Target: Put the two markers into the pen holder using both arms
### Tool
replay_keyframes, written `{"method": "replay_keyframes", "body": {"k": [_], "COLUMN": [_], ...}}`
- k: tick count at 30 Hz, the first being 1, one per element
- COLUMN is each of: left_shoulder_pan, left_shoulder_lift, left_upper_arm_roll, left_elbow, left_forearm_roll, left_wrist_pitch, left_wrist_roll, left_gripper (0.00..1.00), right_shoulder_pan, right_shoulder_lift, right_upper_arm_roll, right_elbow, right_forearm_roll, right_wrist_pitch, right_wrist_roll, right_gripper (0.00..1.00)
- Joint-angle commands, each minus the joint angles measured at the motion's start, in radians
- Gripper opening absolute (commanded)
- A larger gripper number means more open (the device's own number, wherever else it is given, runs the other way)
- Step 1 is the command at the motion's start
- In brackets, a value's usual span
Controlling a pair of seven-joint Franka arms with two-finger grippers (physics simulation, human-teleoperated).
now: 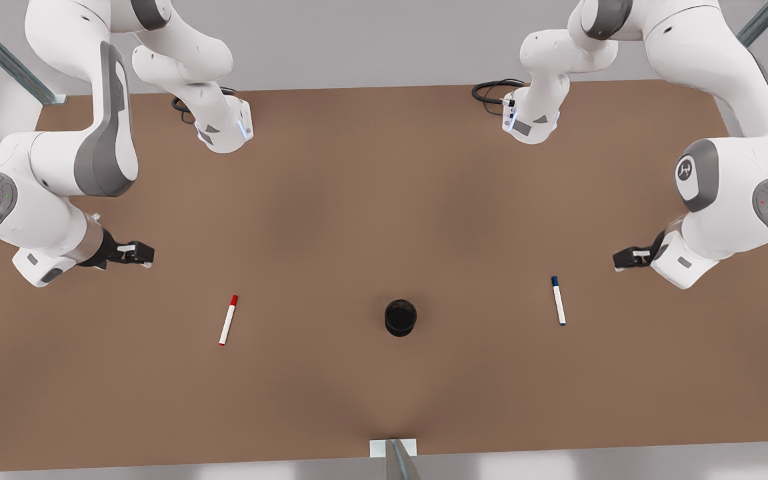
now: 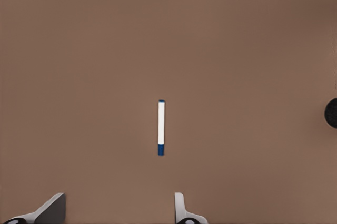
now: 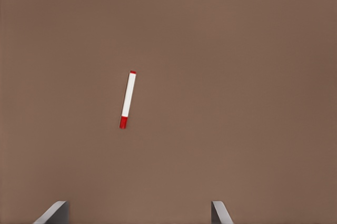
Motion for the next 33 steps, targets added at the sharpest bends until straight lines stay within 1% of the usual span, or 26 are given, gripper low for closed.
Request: {"method": "replay_keyframes", "body": {"k": [1,2,3,4,5,7,9,10,11,13,15,17,20,22,23,24,27,28,29,30,31,33], "left_shoulder_pan": [-0.003,-0.014,-0.024,-0.027,-0.047,-0.046,-0.033,-0.03,-0.015,-0.012,-0.01,-0.02,-0.021,-0.018,-0.017,-0.018,-0.017,-0.017,-0.015,-0.015,-0.015,-0.01], "left_shoulder_lift": [0.001,0.022,0.059,0.119,0.166,0.203,0.255,0.263,0.271,0.3,0.334,0.374,0.377,0.387,0.39,0.39,0.389,0.39,0.39,0.39,0.39,0.397], "left_upper_arm_roll": [-0.001,-0.003,-0.003,-0.003,-0.003,-0.003,-0.003,-0.003,-0.003,-0.003,-0.003,-0.001,-0.001,-0.001,-0.001,-0.001,-0.001,-0.001,-0.001,-0.001,-0.001,-0.001], "left_elbow": [0.001,-0.001,-0.005,-0.03,-0.077,-0.18,-0.202,-0.244,-0.263,-0.263,-0.263,-0.263,-0.291,-0.294,-0.294,-0.3,-0.324,-0.326,-0.326,-0.333,-0.335,-0.335], "left_forearm_roll": [-0.001,-0.009,-0.009,-0.012,-0.01,-0.035,-0.038,-0.038,-0.038,-0.038,-0.038,-0.038,-0.03,-0.03,-0.03,-0.03,-0.03,-0.03,-0.03,-0.03,-0.03,-0.03], "left_wrist_pitch": [0.051,0.06,0.118,0.202,0.342,0.509,0.592,0.658,0.689,0.724,0.761,0.793,0.795,0.796,0.796,0.795,0.796,0.795,0.795,0.795,0.795,0.795], "left_wrist_roll": [0.101,0.069,-0.052,-0.123,-0.241,-0.259,-0.261,-0.261,-0.258,-0.255,-0.255,-0.255,-0.25,-0.229,-0.218,-0.215,-0.198,-0.189,-0.167,-0.166,-0.16,-0.138], "left_gripper": [1.0,1.0,1.0,1.0,1.0,1.0,1.0,1.0,1.0,1.0,1.0,1.0,0.99,0.93,0.83,0.76,0.75,0.75,0.75,0.74,0.73,0.71], "right_shoulder_pan": [0.0,0.0,0.0,0.0,-0.001,-0.001,-0.005,-0.008,-0.009,-0.031,-0.058,-0.061,-0.093,-0.118,-0.138,-0.144,-0.137,-0.135,-0.14,-0.136,-0.127,-0.115], "right_shoulder_lift": [-0.001,-0.001,-0.001,-0.001,-0.001,-0.001,0.002,0.022,0.048,0.108,0.166,0.18,0.203,0.218,0.235,0.255,0.35,0.385,0.398,0.436,0.461,0.482], "right_upper_arm_roll": [0.0,0.0,0.0,0.0,0.0,0.0,0.0,-0.003,-0.003,-0.006,-0.003,-0.005,-0.003,-0.002,-0.002,-0.002,0.003,0.007,0.026,0.041,0.044,0.043], "right_elbow": [0.0,0.0,0.0,0.0,0.0,0.0,0.0,0.0,0.0,-0.006,-0.007,-0.024,-0.07,-0.087,-0.113,-0.138,-0.141,-0.131,-0.107,-0.046,-0.016,-0.012], "right_forearm_roll": [0.001,0.001,0.001,0.001,0.001,0.001,0.006,0.007,0.007,0.027,0.042,0.042,0.042,0.041,0.041,0.041,0.045,0.044,0.044,0.039,0.038,0.039], "right_wrist_pitch": [0.013,0.013,0.013,0.013,0.013,0.013,0.015,0.031,0.081,0.17,0.205,0.216,0.277,0.305,0.358,0.387,0.459,0.524,0.53,0.522,0.516,0.516], "right_wrist_roll": [-0.005,-0.005,-0.003,-0.003,-0.003,0.004,0.009,0.007,0.007,0.001,-0.011,-0.016,-0.052,-0.074,-0.109,-0.109,-0.097,-0.095,-0.092,-0.054,-0.043,-0.011], "right_gripper": [1.0,1.0,1.0,1.0,1.0,1.0,1.0,1.0,1.0,1.0,1.0,1.0,1.0,1.0,1.0,1.0,1.0,1.0,1.0,1.0,1.0,1.0]}}
